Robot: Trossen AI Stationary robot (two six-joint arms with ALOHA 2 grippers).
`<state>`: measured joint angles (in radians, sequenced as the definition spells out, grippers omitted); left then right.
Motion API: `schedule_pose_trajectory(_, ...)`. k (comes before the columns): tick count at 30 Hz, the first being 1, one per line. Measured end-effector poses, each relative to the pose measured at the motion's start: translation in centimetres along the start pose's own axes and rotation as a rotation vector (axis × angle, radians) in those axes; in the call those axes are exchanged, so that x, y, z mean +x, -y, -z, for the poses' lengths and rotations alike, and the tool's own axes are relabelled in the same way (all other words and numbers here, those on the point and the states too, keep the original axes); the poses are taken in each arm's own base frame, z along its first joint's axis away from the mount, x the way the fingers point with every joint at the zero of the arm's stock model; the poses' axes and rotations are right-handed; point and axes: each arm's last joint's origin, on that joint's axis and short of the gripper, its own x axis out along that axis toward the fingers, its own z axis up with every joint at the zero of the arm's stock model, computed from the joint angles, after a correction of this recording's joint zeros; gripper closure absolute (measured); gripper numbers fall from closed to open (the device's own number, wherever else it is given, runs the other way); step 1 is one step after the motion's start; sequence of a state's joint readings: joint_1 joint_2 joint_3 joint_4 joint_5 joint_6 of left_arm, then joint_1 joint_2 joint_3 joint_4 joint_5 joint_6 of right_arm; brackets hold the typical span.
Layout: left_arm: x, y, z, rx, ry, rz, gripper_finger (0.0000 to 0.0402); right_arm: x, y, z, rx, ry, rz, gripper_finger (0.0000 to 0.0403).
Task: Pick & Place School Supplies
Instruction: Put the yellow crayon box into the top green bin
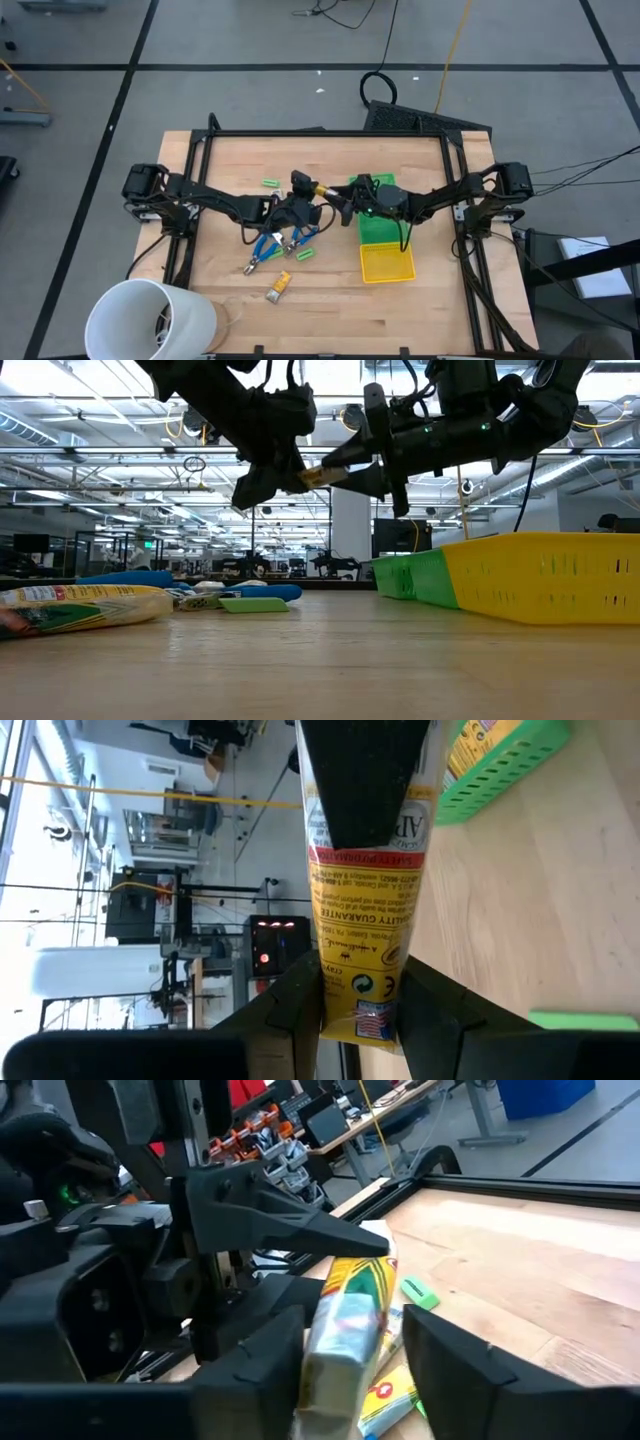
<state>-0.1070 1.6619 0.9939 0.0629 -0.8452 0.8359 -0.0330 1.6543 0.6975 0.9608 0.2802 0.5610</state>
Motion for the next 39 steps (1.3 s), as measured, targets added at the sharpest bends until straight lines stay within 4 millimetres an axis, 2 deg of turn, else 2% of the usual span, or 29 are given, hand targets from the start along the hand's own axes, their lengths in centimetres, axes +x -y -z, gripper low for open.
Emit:
schedule_pose_trajectory(7,0.0,0.0,0.0,-0.001,-0.001,0.002,0.0289,0.0,-0.1,0.1,-0.004,-0.026,-0.032,0.0319)
schedule_pose_trajectory(9,-0.1,0.1,0.0,-0.062,0.0,0.006,0.0288,0.0,0.0,0.1,-0.015,-0.029,-0.03,0.0334)
schedule_pose_trajectory(16,-0.7,-0.1,-0.6,-0.308,0.032,0.09,0.0278,-0.1,0.1,0.4,-0.042,-0.062,-0.019,0.034)
schedule_pose_trajectory(19,-0.8,-0.6,-0.9,-0.379,0.033,0.109,0.0244,-0.1,0.3,0.1,-0.07,-0.066,-0.021,0.0338)
schedule_pose_trajectory(23,-0.8,-1.6,-1.2,-0.49,0.036,0.166,0.0177,-0.4,0.5,-0.9,-0.095,-0.093,-0.046,0.0347)
schedule_pose_trajectory(29,-1.1,-2.3,-1.4,-0.552,0.092,0.246,0.0094,-1.3,1.0,-2.5,-0.119,-0.135,0.003,0.0347)
schedule_pose_trajectory(35,-1.6,-2.8,-1.1,-0.577,0.124,0.321,0.0058,-2.7,0.7,-3.6,-0.163,-0.179,0.031,0.0346)
schedule_pose_trajectory(39,-1.8,-2.9,-0.8,-0.533,0.223,0.533,0.0051,-4.0,0.1,-4.7,-0.187,-0.202,0.029,0.0345)
